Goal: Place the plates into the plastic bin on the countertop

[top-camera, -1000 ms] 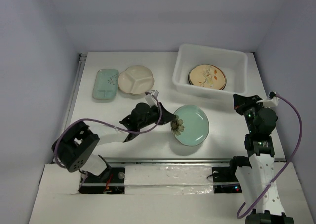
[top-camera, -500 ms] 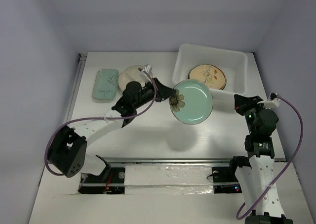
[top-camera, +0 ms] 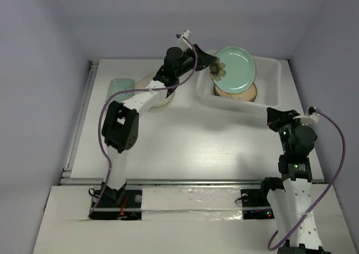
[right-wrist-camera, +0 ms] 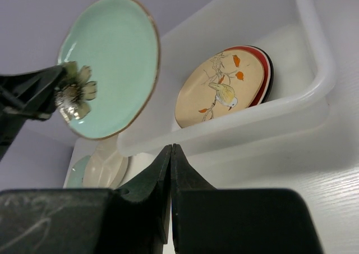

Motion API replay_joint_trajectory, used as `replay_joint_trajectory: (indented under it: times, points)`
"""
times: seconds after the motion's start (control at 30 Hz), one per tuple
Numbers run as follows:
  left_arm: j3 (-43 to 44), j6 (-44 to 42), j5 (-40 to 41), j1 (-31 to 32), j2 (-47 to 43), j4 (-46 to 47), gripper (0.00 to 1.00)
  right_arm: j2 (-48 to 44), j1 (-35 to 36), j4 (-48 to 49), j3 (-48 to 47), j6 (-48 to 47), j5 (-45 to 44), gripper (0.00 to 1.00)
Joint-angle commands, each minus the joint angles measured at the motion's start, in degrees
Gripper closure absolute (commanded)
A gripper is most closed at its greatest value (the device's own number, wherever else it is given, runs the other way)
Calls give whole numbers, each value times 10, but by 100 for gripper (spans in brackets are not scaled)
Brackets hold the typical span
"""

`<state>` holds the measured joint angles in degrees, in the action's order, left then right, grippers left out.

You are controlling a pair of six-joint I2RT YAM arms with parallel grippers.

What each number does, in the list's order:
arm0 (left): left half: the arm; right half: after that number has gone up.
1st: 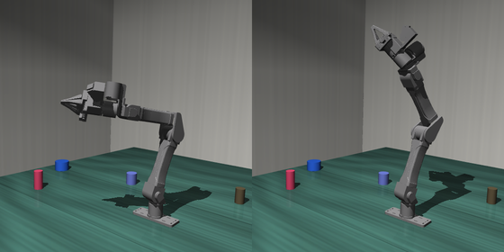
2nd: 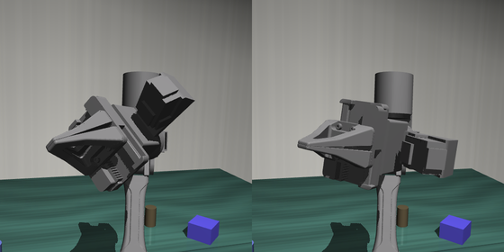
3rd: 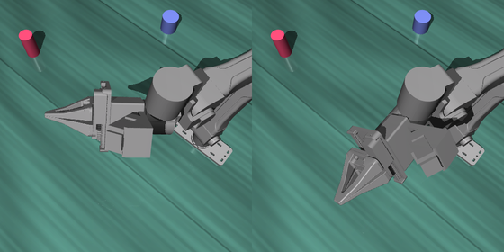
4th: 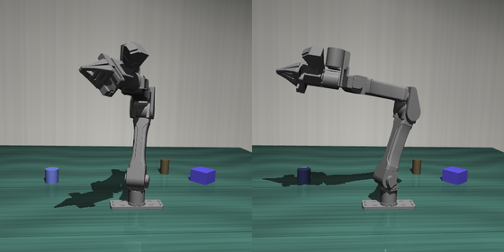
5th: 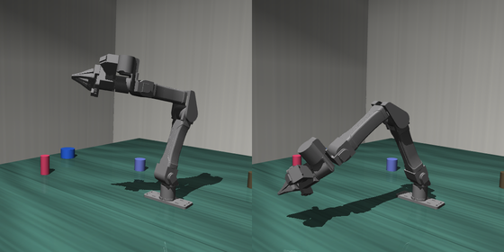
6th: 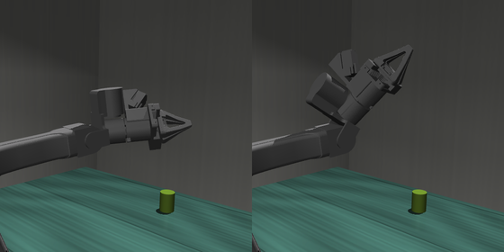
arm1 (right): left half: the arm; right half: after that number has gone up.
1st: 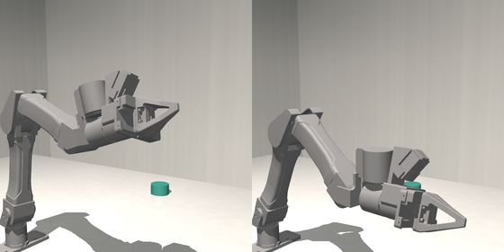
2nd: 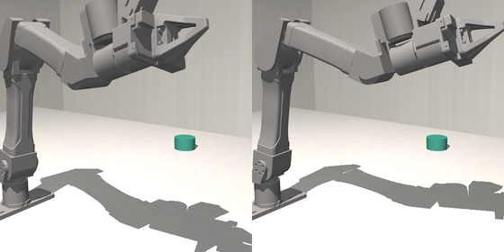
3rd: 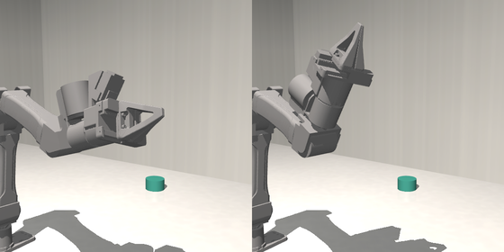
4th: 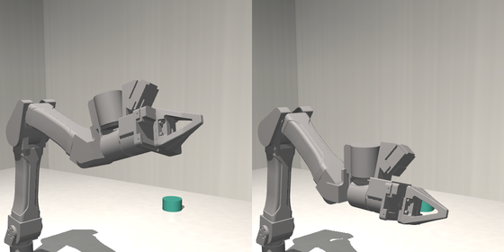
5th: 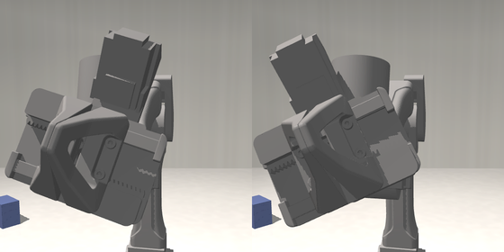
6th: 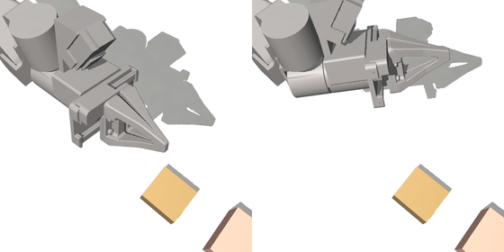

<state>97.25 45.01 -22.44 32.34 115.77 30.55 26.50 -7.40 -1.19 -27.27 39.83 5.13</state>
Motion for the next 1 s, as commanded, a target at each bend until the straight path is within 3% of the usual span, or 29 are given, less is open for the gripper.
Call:
replay_joint_trajectory:
  times: [0.0, 0.27, 0.53, 0.73, 0.8, 0.97]
  points:
    - [106, 38, -10, -1, 41, 37, 100, -4, 4, -1, -14, -12, -10, 95]
    - [244, 70, 7, -1, 171, 23, 100, -2, 4, 2, -12, -11, -5, 95]
    - [270, 70, 25, 19, 235, 29, 100, -1, 4, 3, -11, -10, -2, 95]
    - [269, 19, 48, 37, 250, -13, 100, -3, 4, 2, -11, -11, -3, 95]
    - [261, 7, 55, 37, 247, -26, 93, -2, 4, 3, -11, -11, -2, 95]
    - [219, -5, 78, 37, 222, -51, 55, -5, 4, 2, -11, -12, -4, 95]
